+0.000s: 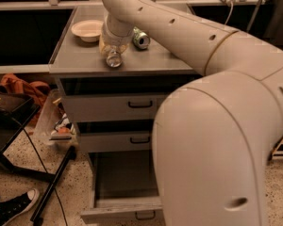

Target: Place redbull can into bottom drawer

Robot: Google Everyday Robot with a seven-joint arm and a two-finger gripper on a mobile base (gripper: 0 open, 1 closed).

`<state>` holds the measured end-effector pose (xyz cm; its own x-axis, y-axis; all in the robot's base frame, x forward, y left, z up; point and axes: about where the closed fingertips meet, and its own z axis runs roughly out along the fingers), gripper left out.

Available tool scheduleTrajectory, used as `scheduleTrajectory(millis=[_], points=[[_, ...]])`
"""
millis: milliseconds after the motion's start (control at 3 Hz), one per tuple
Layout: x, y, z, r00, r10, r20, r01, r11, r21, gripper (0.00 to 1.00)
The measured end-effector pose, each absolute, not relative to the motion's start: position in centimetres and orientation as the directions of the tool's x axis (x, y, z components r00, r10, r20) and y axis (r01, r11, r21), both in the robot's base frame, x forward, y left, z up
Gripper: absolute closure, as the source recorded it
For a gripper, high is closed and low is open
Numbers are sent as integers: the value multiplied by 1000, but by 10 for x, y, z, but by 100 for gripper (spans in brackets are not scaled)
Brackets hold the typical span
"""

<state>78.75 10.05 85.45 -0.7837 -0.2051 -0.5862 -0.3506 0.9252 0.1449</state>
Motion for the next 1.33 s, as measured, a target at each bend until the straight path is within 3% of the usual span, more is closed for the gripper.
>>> scheduleTrajectory(millis=[1000, 1333], points=[[703, 80, 877, -666, -209, -716, -536, 802, 265, 100], [664, 84, 857, -651, -161, -742, -591, 721, 362, 100]])
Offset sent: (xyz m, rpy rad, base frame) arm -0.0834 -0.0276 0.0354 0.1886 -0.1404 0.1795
